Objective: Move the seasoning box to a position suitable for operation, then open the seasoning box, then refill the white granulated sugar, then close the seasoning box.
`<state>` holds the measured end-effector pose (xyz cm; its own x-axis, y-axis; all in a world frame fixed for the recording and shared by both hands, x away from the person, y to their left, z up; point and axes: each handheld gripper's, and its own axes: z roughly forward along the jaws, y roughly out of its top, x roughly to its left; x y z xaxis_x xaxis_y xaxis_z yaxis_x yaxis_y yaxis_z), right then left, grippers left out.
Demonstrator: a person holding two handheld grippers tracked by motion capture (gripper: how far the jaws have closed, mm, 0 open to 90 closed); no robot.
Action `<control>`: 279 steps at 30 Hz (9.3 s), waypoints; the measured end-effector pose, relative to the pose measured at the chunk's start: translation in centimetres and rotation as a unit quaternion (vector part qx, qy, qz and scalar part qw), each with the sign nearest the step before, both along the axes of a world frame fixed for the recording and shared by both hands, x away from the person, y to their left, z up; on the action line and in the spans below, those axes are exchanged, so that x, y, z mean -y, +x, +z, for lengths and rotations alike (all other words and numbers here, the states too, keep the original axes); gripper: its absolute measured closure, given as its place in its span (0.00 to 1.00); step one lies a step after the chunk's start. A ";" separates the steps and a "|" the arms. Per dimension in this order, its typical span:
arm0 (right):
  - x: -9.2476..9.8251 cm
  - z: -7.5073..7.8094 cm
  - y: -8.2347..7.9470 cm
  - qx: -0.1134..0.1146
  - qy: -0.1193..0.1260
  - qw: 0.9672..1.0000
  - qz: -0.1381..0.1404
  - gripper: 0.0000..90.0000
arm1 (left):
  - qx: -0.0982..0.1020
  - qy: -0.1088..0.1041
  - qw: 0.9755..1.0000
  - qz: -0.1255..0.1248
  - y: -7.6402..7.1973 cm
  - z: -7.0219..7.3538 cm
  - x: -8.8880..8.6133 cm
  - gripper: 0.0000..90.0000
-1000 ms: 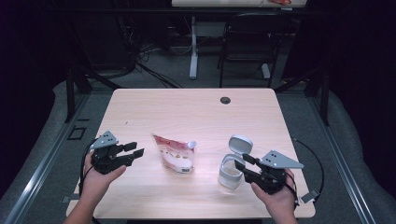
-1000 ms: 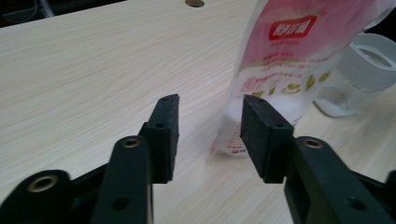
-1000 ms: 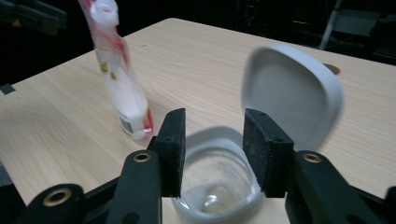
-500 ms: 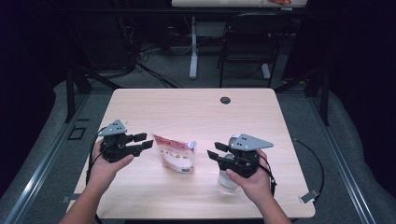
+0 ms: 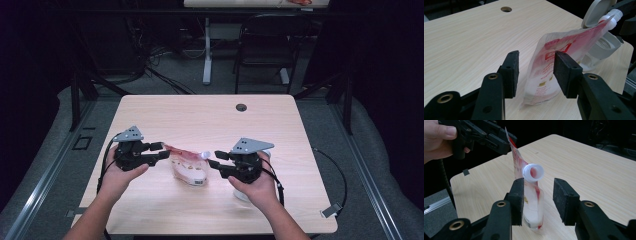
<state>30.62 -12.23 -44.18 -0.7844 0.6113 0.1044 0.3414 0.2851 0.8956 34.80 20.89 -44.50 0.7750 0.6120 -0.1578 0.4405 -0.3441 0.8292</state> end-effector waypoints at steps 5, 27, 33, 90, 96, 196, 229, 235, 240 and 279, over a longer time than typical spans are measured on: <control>-0.8 -0.3 0.5 -0.009 0.001 1.000 0.007 0.72 | -0.002 0.003 1.000 -0.013 0.1 -0.1 0.3 0.67; 0.0 0.0 1.2 -0.029 0.018 0.999 0.020 0.78 | 0.012 0.020 0.999 -0.022 -0.7 0.7 1.0 0.92; 1.4 0.5 0.9 -0.030 0.021 0.999 0.020 0.78 | 0.011 0.018 0.999 -0.039 -1.3 1.0 2.1 0.93; -1.3 6.6 1.9 -0.021 -0.190 0.977 0.094 0.69 | 0.015 0.013 1.000 -0.024 -3.1 1.9 0.4 0.72; -2.0 6.8 2.3 -0.027 -0.203 0.974 0.102 0.70 | 0.013 0.013 1.000 -0.024 -3.0 1.9 0.4 0.72; -10.7 4.2 5.9 -0.093 -0.340 0.920 0.169 0.94 | 0.002 0.021 1.000 -0.014 -2.5 0.9 -0.1 0.66; -6.5 5.9 5.1 -0.097 -0.262 0.945 0.172 1.00 | 0.001 0.022 0.999 -0.036 -2.8 0.4 1.0 0.59; -5.2 6.4 4.8 -0.106 -0.236 0.951 0.172 1.00 | 0.001 0.024 0.999 -0.045 -2.7 0.1 1.4 0.56; -4.3 6.8 4.6 -0.110 -0.219 0.954 0.172 1.00 | 0.000 0.025 0.998 -0.052 -2.7 0.0 1.8 0.55; -3.1 9.8 3.3 -0.079 -0.193 0.958 0.198 1.00 | -0.010 0.010 0.991 -0.135 -2.1 -1.4 5.7 0.43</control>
<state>33.95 -9.11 -34.33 -0.9559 0.2859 0.0674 0.2606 0.7199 0.6433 32.71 15.24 -45.92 0.9079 0.3855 -0.1647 0.3464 -0.4685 0.8127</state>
